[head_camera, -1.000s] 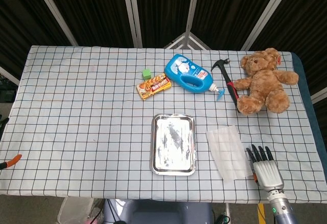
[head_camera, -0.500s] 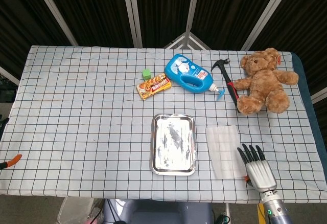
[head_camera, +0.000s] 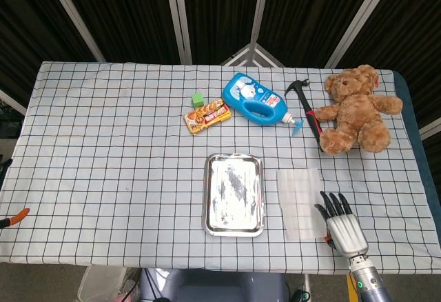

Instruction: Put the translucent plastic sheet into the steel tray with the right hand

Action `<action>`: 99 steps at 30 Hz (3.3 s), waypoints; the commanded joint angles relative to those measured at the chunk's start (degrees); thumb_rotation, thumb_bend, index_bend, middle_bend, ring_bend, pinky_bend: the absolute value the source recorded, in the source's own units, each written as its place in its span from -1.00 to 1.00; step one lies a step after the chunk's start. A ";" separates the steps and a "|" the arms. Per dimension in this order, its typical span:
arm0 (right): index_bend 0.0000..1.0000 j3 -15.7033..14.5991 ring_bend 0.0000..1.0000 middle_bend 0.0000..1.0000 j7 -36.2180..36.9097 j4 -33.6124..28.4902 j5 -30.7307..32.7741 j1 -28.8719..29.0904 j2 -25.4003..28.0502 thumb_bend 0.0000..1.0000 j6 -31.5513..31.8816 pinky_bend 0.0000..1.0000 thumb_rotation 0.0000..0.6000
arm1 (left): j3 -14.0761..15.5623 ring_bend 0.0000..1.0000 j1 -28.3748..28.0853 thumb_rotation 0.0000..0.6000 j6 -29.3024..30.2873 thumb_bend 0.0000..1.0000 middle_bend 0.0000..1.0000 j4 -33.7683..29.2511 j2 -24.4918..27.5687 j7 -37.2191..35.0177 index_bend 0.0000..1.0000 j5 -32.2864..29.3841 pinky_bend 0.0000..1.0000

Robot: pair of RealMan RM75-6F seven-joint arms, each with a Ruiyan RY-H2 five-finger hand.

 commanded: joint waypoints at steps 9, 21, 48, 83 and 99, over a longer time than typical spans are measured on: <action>0.23 -0.77 -1.00 -0.70 4.49 2.38 -3.76 0.60 -2.08 -0.08 2.63 -1.00 1.00 | -0.09 -1.00 -0.04 1.00 -0.05 -1.00 -1.00 0.08 0.05 -0.42 -1.00 -0.05 -1.00; 0.33 -0.86 -1.00 -0.68 5.96 1.19 -5.64 1.15 -1.03 -0.01 4.27 -1.00 1.00 | -0.12 -1.00 -0.03 1.00 -0.04 -1.00 -1.00 0.03 0.02 -0.66 -1.00 -0.13 -1.00; 0.33 10.39 -1.00 -0.66 -7.70 -32.25 -5.83 12.02 3.20 -0.01 1.13 -1.00 1.00 | -0.20 -1.00 -0.27 1.00 -0.53 -1.00 -1.00 0.14 0.10 -1.14 -1.00 -0.28 -1.00; 0.33 2.62 -1.00 -0.66 1.00 -11.05 -5.22 12.66 -7.07 -0.01 -4.22 -1.00 1.00 | -0.05 -1.00 -0.30 1.00 -0.56 -1.00 -1.00 0.05 0.15 -1.10 -1.00 -0.14 -1.00; 0.32 4.63 -1.00 -0.66 -3.18 -9.43 -1.76 12.93 -10.37 -0.01 -4.67 -1.00 1.00 | -0.11 -1.00 -0.28 1.00 -0.68 -1.00 -1.00 -0.13 0.24 -1.24 -1.00 -0.42 -1.00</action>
